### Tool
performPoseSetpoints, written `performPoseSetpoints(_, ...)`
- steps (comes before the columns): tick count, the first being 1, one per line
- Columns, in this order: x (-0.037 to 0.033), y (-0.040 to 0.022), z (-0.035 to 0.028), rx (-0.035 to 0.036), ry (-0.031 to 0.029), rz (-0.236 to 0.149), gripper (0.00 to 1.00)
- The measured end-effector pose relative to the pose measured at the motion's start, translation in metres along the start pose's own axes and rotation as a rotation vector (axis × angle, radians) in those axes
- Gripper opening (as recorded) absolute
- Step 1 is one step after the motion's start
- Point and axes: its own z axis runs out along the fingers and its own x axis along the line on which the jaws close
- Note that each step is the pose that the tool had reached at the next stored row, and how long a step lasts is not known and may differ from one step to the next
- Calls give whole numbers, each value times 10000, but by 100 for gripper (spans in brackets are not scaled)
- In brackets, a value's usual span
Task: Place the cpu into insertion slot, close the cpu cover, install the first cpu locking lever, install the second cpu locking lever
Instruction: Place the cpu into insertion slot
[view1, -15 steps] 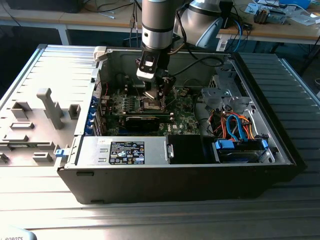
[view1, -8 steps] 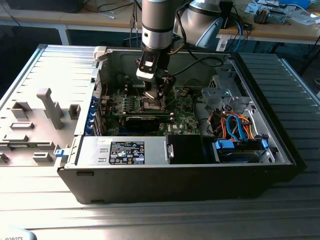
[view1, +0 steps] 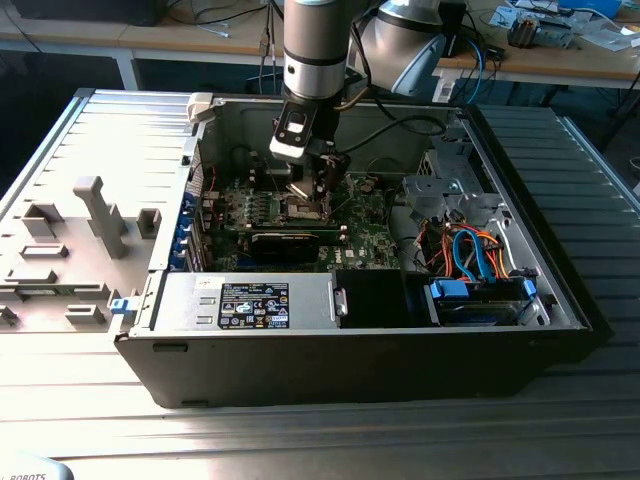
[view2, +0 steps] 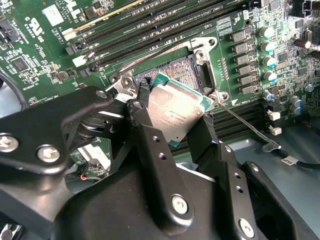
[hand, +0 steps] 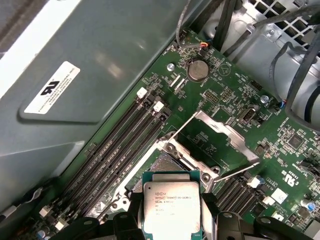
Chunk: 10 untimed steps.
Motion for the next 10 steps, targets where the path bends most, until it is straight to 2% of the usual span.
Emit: performPoseSetpoints(10,0,0,11,1,-2,67,55)
